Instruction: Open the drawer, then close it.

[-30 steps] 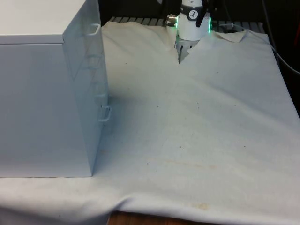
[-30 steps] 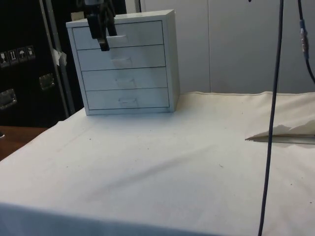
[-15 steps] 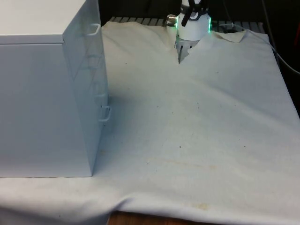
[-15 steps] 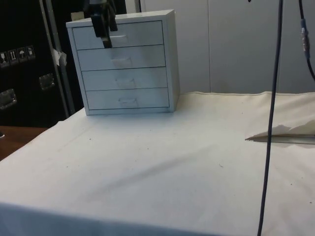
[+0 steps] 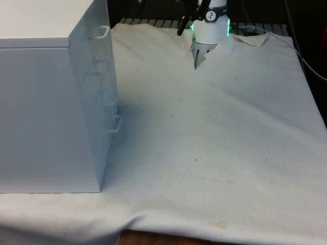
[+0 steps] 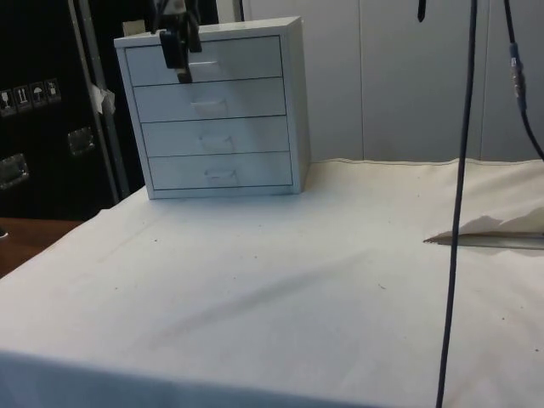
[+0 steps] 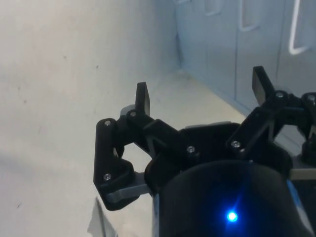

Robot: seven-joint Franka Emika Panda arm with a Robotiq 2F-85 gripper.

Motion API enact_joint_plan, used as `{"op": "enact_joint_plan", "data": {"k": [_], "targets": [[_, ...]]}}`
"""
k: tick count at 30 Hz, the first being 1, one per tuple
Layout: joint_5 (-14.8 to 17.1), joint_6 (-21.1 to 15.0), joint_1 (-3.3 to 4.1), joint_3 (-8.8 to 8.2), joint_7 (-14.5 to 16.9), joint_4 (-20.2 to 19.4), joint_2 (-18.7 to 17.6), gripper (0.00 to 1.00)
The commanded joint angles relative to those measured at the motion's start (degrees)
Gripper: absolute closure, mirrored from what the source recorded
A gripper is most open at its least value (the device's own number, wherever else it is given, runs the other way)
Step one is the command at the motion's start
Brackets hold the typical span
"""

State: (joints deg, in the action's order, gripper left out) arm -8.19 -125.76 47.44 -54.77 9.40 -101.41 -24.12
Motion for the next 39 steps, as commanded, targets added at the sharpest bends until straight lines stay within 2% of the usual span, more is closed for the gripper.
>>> {"op": "enact_joint_plan", "data": {"k": [1, 5, 6, 7, 12, 13, 14, 22, 23, 24, 26, 30, 31, 32, 38, 39], "targets": [[0.63, -1.26, -0.92, 0.29, 0.69, 0.17, -0.63, 0.0], [0.69, -3.15, -1.49, -0.29, 0.92, 0.23, -1.78, 0.0], [0.23, -3.15, -0.92, -0.8, 0.23, 0.06, -1.95, 0.0], [0.63, -3.78, -1.66, -0.57, 1.15, 0.23, -2.18, 0.0], [0.63, -5.33, -2.18, -1.32, 1.89, 0.23, -2.98, 0.0], [0.23, -4.81, -1.55, -1.78, 1.15, 0.06, -2.81, 0.0], [0.69, -6.02, -2.52, -1.55, 2.18, 0.17, -3.32, 0.0], [2.23, -9.45, -4.07, -1.95, 3.61, 0.34, -5.61, 0.0], [1.78, -9.22, -3.21, -2.81, 2.98, 0.06, -5.61, 0.0], [3.04, -10.49, -4.41, -2.12, 4.07, 0.4, -6.36, 0.0], [3.78, -11.63, -4.76, -2.23, 4.53, 0.4, -7.1, 0.0], [5.39, -13.41, -5.16, -2.98, 5.79, 0.34, -8.65, 0.0], [4.87, -13.12, -4.3, -3.67, 4.98, 0.06, -8.65, 0.0], [5.5, -13.69, -5.27, -3.09, 6.02, 0.29, -8.82, 0.0], [6.07, -14.9, -5.67, -3.61, 7.05, 0.11, -9.63, 0.0], [5.79, -14.04, -4.81, -4.13, 6.3, 0.06, -9.51, 0.01]]}}
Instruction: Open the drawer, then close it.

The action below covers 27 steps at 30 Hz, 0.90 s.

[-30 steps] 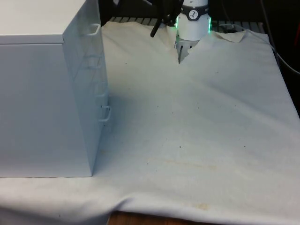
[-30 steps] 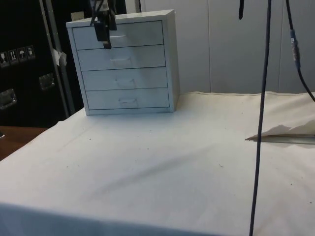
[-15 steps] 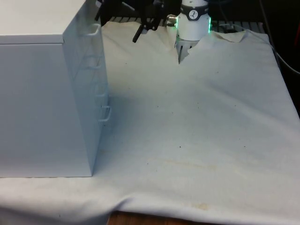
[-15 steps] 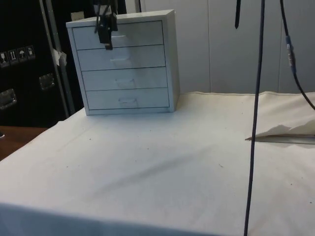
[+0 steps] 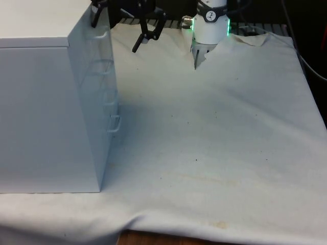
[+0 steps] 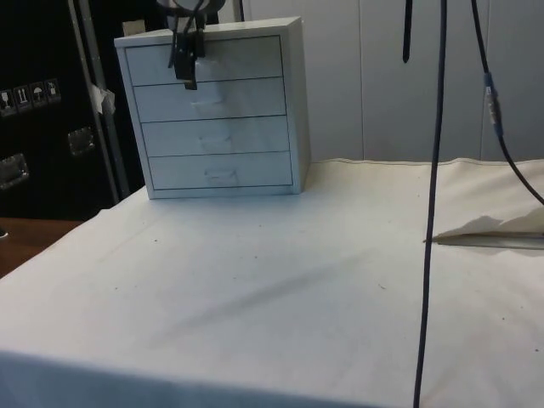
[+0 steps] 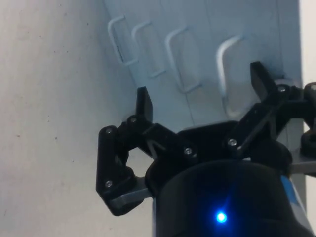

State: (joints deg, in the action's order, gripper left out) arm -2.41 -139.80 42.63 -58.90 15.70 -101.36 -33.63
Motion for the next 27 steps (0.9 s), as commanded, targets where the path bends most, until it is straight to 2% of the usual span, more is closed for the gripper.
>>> {"op": "enact_joint_plan", "data": {"k": [1, 2, 3, 4, 9, 10, 11, 12, 14, 19, 20, 21, 23, 26, 27], "targets": [[0.0, -0.06, -0.06, 0.0, 0.0, 0.0, -0.06, 0.05], [0.29, -1.03, -0.92, 0.52, 0.8, -0.06, -0.17, 0.05], [0.29, -1.15, -0.92, 0.46, 0.8, -0.06, -0.23, 0.11], [0.29, -1.55, -0.92, 0.4, 0.8, -0.17, -0.34, 0.22], [0.29, -1.66, -0.86, 0.34, 0.8, -0.17, -0.34, 0.48], [-0.11, -0.63, -0.06, -0.29, 0.11, 0.06, -0.17, 0.54], [0.29, -1.66, -0.86, 0.34, 0.8, -0.17, -0.34, 0.54], [0.29, -1.66, -0.86, 0.34, 0.8, -0.17, -0.34, 0.59], [0.29, -1.66, -0.86, 0.34, 0.8, -0.17, -0.34, 0.77], [0.29, -1.66, -0.86, 0.34, 0.8, -0.17, -0.34, 0.99], [-0.11, -0.63, -0.06, -0.29, 0.11, 0.06, -0.17, 1.0], [0.29, -1.66, -0.86, 0.34, 0.8, -0.17, -0.34, 1.0], [0.29, -1.66, -0.86, 0.34, 0.8, -0.17, -0.34, 1.0], [-0.11, -0.86, -0.06, -0.46, 0.29, 0.29, -0.17, 1.0], [-0.23, -0.8, -0.11, -0.8, 0.11, 0.29, -0.06, 1.0]]}}
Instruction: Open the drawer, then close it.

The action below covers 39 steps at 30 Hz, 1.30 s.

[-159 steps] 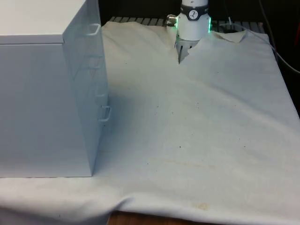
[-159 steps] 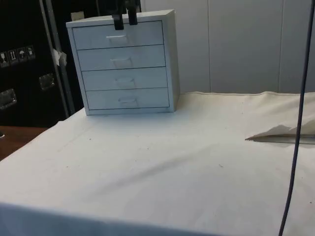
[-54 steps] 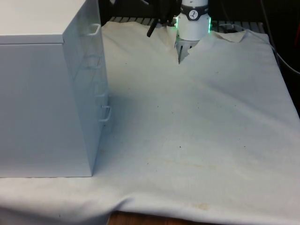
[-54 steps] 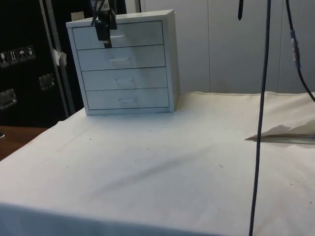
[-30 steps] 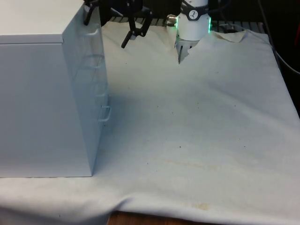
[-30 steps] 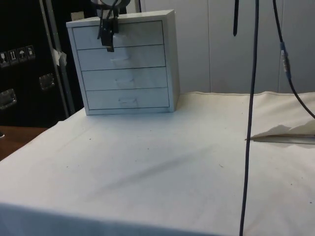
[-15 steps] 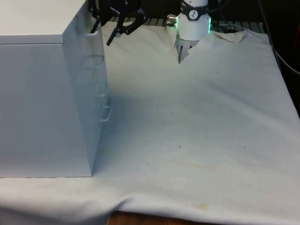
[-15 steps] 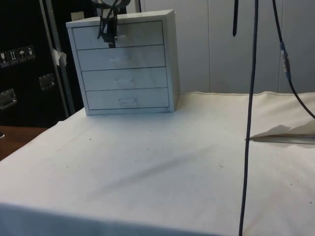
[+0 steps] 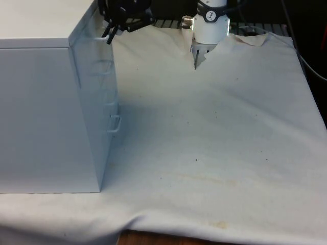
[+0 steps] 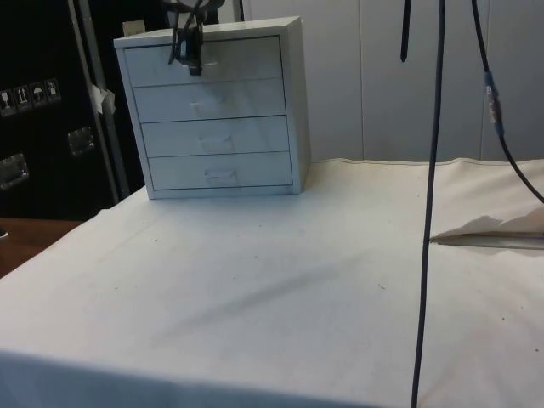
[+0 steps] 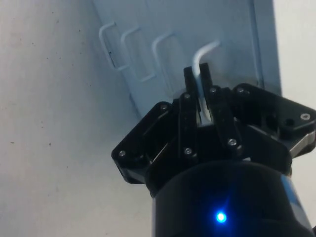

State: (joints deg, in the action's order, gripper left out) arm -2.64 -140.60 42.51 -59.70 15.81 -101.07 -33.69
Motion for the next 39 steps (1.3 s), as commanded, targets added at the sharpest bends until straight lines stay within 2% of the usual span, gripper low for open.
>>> {"op": "enact_joint_plan", "data": {"k": [1, 4, 5, 8, 9, 10, 11, 16, 17, 18, 19, 20, 27, 28, 29, 34, 35, 36, 37, 39], "targets": [[0.0, 0.0, 0.0, -0.06, 0.0, 0.0, -0.06, 1.0], [-0.34, 1.03, 0.97, -0.52, -0.46, 0.63, 0.17, 1.0], [-0.57, 2.06, 1.6, -0.8, -0.74, 1.15, 0.4, 1.0], [-1.09, 3.67, 2.29, -0.97, -1.32, 2.01, 0.8, 1.0], [-0.63, 3.32, 1.43, -0.23, -1.09, 1.83, 0.46, 1.0], [-1.38, 4.3, 2.52, -0.97, -1.66, 2.35, 0.92, 1.0], [-1.83, 5.39, 2.92, -0.92, -2.23, 2.86, 1.26, 1.0], [-2.35, 7.16, 4.07, -1.03, -3.32, 3.55, 1.66, 1.0], [-2.52, 7.39, 4.24, -1.03, -3.55, 3.61, 1.66, 1.0], [-1.78, 6.3, 3.32, -0.11, -3.55, 2.69, 1.15, 1.0], [-2.64, 7.68, 4.41, -0.97, -3.84, 3.67, 1.66, 1.0], [-2.86, 8.14, 4.76, -0.92, -4.35, 3.78, 1.66, 1.0], [-3.9, 9.68, 6.07, -0.63, -6.42, 4.3, 1.38, 1.0], [-3.15, 8.77, 5.16, 0.11, -6.13, 3.55, 1.15, 1.0], [-4.13, 9.97, 6.25, -0.52, -6.76, 4.35, 1.38, 1.0], [-4.87, 11.06, 7.05, -0.29, -8.08, 4.76, 1.38, 1.0], [-5.1, 11.63, 7.39, -0.17, -8.65, 4.98, 1.38, 1.0], [-4.41, 10.66, 6.53, 0.52, -8.48, 4.24, 1.15, 1.0], [-5.27, 11.92, 7.51, -0.06, -8.88, 5.16, 1.38, 1.0], [-5.44, 12.55, 7.68, 0.17, -9.4, 5.5, 1.38, 1.0]]}}
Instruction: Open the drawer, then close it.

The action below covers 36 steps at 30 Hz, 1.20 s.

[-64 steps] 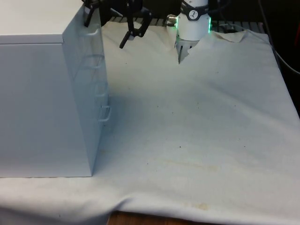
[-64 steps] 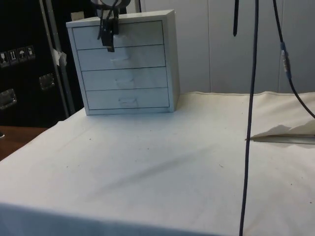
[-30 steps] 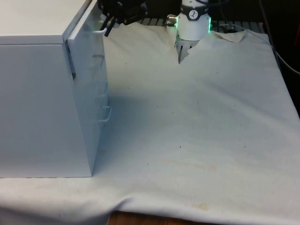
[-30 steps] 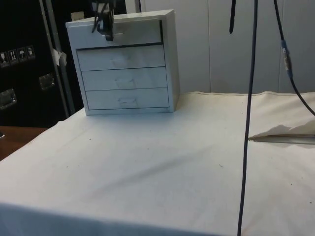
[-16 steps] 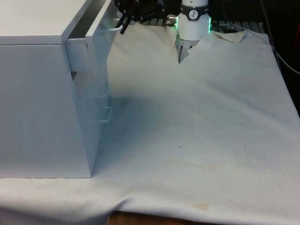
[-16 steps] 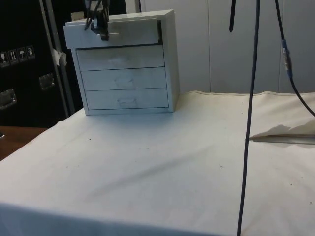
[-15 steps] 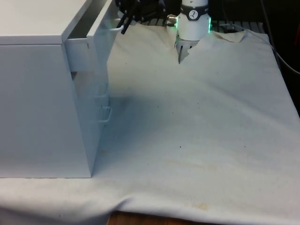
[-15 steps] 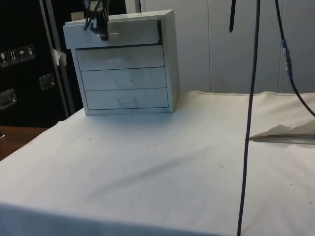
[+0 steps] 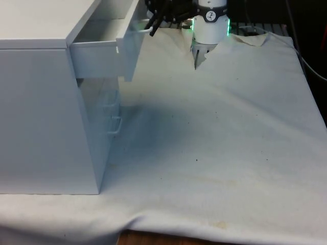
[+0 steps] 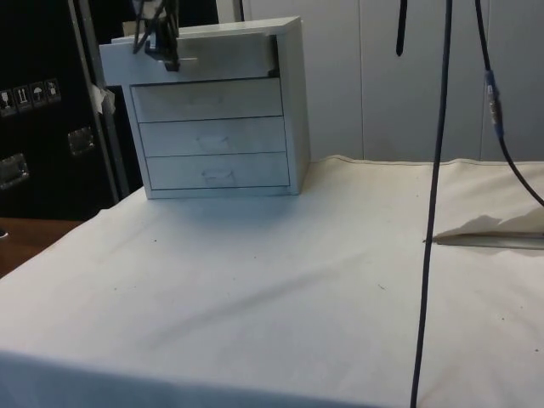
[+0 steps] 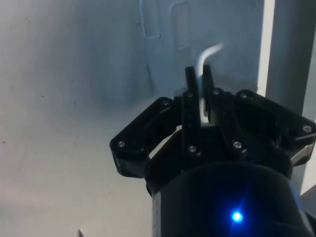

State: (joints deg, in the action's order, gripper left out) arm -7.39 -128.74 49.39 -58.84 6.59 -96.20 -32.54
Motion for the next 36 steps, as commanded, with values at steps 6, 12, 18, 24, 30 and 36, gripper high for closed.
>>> {"op": "enact_joint_plan", "data": {"k": [6, 12, 18, 24, 30, 36], "targets": [[-1.55, 2.64, 1.6, 0.0, -1.89, 1.6, 0.23, 1.0], [-2.18, 4.53, 2.12, 0.92, -3.5, 2.75, 0.11, 1.0], [-2.92, 5.96, 2.29, 1.95, -4.93, 3.61, 0.06, 1.0], [-3.95, 6.99, 1.95, 3.61, -6.7, 4.07, 0.0, 1.0], [-6.07, 9.57, 2.29, 5.5, -8.88, 5.9, -0.97, 1.0], [-7.1, 11.46, 2.18, 6.82, -10.03, 7.22, -2.01, 1.0]]}}
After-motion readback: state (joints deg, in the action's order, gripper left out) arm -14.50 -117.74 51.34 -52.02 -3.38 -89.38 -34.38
